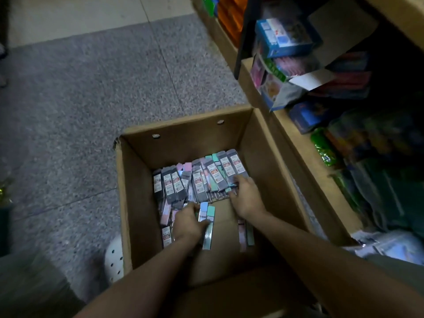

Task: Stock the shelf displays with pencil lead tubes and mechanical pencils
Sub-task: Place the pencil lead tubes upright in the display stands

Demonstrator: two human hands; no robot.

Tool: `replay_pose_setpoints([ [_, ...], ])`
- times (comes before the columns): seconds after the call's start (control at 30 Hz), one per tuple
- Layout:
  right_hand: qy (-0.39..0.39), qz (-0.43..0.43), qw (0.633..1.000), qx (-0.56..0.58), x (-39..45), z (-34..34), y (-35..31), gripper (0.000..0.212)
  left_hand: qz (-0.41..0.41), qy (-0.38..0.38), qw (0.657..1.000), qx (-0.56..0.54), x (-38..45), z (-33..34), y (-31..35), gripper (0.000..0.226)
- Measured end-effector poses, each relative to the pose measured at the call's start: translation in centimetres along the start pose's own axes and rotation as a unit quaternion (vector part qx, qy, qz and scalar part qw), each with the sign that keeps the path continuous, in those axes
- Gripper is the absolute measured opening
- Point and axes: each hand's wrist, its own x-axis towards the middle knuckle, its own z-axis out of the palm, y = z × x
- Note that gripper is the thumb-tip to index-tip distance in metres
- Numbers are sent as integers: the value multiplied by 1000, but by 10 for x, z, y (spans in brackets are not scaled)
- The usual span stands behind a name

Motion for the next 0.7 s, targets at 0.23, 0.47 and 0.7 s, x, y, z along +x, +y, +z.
replay_pose_setpoints([
  [0.23, 34, -68, 994, -77, 36, 5, -8, 45, -9, 80, 996, 29, 3, 19, 0, 47],
  [0.47, 28, -100, 984, -143, 56, 23, -17, 51, -7, 98, 994, -43, 8, 19, 0, 22],
  [0.7, 46, -56, 990, -119, 51, 47, -26, 49, 23, 144, 984, -101, 21, -3, 20, 19],
])
